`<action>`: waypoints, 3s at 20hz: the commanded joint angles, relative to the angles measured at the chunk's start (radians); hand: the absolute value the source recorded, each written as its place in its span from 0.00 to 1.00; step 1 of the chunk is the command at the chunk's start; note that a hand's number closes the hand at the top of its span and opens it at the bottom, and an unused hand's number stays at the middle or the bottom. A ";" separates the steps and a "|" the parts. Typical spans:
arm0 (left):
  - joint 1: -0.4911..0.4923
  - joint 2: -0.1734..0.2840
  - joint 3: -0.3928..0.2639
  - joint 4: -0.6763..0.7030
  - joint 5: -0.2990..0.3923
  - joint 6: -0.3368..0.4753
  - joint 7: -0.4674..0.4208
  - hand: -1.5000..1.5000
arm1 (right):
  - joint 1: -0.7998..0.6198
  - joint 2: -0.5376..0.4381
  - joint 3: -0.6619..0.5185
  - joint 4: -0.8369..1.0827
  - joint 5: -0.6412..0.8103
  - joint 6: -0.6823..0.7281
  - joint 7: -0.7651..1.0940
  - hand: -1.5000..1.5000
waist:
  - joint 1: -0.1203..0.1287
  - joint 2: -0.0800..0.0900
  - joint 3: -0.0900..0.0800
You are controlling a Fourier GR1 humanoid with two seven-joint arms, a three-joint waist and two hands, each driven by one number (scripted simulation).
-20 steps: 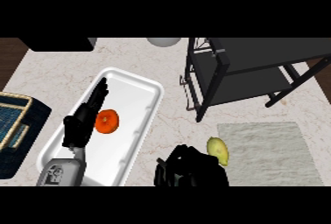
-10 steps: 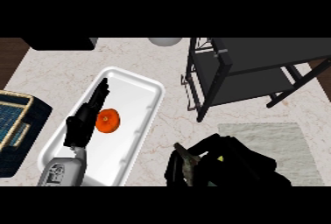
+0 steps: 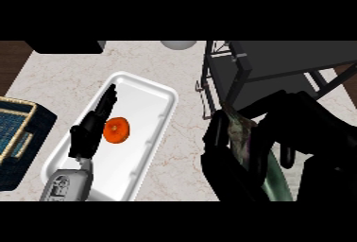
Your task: Pick the eggplant from the placemat and place it in the tiered shelf
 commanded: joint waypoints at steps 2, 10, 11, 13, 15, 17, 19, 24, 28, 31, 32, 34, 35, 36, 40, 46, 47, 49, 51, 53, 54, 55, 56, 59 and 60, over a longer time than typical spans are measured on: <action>0.029 0.054 0.034 -0.046 0.045 -0.060 0.013 0.50 | -0.125 0.009 -0.221 0.079 -0.059 0.098 0.025 1.00 | 0.007 0.002 0.001; -0.009 -0.002 0.009 0.040 0.000 -0.004 -0.029 0.50 | -0.210 -0.051 -0.365 0.213 -0.073 0.102 -0.136 1.00 | 0.000 0.003 0.001; 0.016 0.028 0.015 -0.018 0.031 -0.051 -0.002 0.50 | -0.292 -0.068 -0.367 0.282 -0.044 0.125 -0.131 1.00 | 0.007 0.002 0.001; 0.014 -0.016 -0.016 -0.036 -0.012 0.007 0.018 0.50 | -0.248 -0.084 -0.379 0.281 -0.029 0.080 -0.174 1.00 | 0.004 0.002 0.001; 0.038 -0.009 -0.014 -0.057 -0.013 0.006 0.010 0.50 | -0.241 -0.080 -0.358 0.330 -0.010 0.055 -0.203 1.00 | 0.007 0.002 0.001; 0.032 0.012 0.004 0.009 0.002 -0.025 -0.038 0.50 | -0.190 -0.125 -0.444 0.373 -0.074 -0.012 -0.306 1.00 | 0.004 0.005 0.001; -0.053 -0.003 0.013 0.038 -0.010 0.003 0.002 0.50 | -0.165 -0.106 -0.376 0.426 0.011 -0.072 -0.305 1.00 | 0.001 0.006 0.001; 0.005 -0.012 -0.015 -0.031 -0.017 0.001 0.023 0.50 | -0.180 -0.126 -0.363 0.571 0.027 -0.211 -0.449 1.00 | 0.009 0.005 0.002; -0.055 -0.008 0.010 -0.012 0.001 -0.005 0.053 0.50 | -0.190 -0.117 -0.434 0.693 0.045 -0.327 -0.465 1.00 | 0.007 0.007 0.001; 0.002 0.005 -0.005 -0.052 0.000 -0.023 0.030 0.50 | -0.182 -0.050 -0.534 0.629 -0.143 -0.446 -0.515 1.00 | 0.019 0.010 0.003; -0.018 0.008 0.004 -0.044 0.015 -0.034 0.048 0.50 | -0.203 -0.047 -0.537 0.659 -0.161 -0.458 -0.538 1.00 | 0.015 0.009 0.002; -0.007 -0.027 -0.013 -0.017 -0.026 0.019 0.028 0.50 | -0.161 -0.075 -0.560 0.653 -0.228 -0.474 -0.615 1.00 | 0.006 0.006 0.002; -0.013 -0.027 -0.002 -0.008 -0.004 0.006 0.018 0.50 | -0.261 -0.084 -0.592 0.727 -0.219 -0.450 -0.575 1.00 | 0.008 0.006 0.001; 0.001 -0.052 -0.049 -0.013 -0.058 0.039 0.026 0.50 | -0.213 -0.078 -0.576 0.717 -0.214 -0.486 -0.605 1.00 | 0.006 0.005 0.002; 0.075 0.017 -0.010 -0.108 0.007 -0.046 0.037 0.50 | -0.216 -0.097 -0.611 0.798 -0.288 -0.518 -0.679 1.00 | 0.010 0.004 0.002; 0.018 0.000 0.008 -0.016 -0.005 -0.016 0.007 0.50 | -0.171 -0.176 -0.612 0.856 -0.077 -0.512 -0.550 1.00 | -0.011 0.004 0.000; -0.001 -0.021 -0.012 -0.048 -0.016 0.000 0.050 0.50 | -0.182 -0.210 -0.658 0.894 -0.086 -0.522 -0.551 0.00 | -0.005 0.005 0.001; 0.045 -0.037 -0.037 -0.074 -0.029 0.009 0.037 0.50 | -0.167 -0.200 -0.662 0.850 -0.074 -0.515 -0.501 0.00 | 0.000 0.002 0.001; -0.011 -0.045 -0.021 -0.048 -0.034 0.033 0.061 0.50 | -0.143 -0.184 -0.636 0.805 -0.061 -0.477 -0.465 0.00 | -0.003 0.002 0.001; 0.070 -0.007 0.002 -0.011 -0.016 -0.007 -0.060 0.50 | -0.152 -0.176 -0.656 0.833 -0.111 -0.531 -0.501 0.00 | 0.003 0.003 0.001; -0.027 -0.004 0.008 -0.019 -0.001 -0.022 0.027 0.50 | -0.089 -0.150 -0.645 0.757 -0.129 -0.546 -0.499 0.00 | -0.002 0.002 0.002; 0.057 0.006 0.013 -0.005 -0.003 -0.025 -0.043 0.50 | -0.113 -0.166 -0.683 0.841 -0.175 -0.588 -0.548 0.00 | 0.004 0.004 0.002; -0.017 0.029 0.055 0.056 0.020 -0.042 -0.055 0.50 | -0.110 -0.173 -0.666 0.750 -0.178 -0.530 -0.512 0.00 | -0.002 0.003 0.001; -0.008 -0.016 -0.002 -0.043 -0.021 0.004 0.054 0.50 | -0.133 -0.165 -0.683 0.707 -0.261 -0.509 -0.509 0.00 | 0.000 0.002 0.002; -0.010 0.009 0.028 0.007 0.006 -0.026 0.007 0.50 | -0.157 -0.174 -0.710 0.746 -0.306 -0.521 -0.530 0.00 | 0.001 0.003 0.002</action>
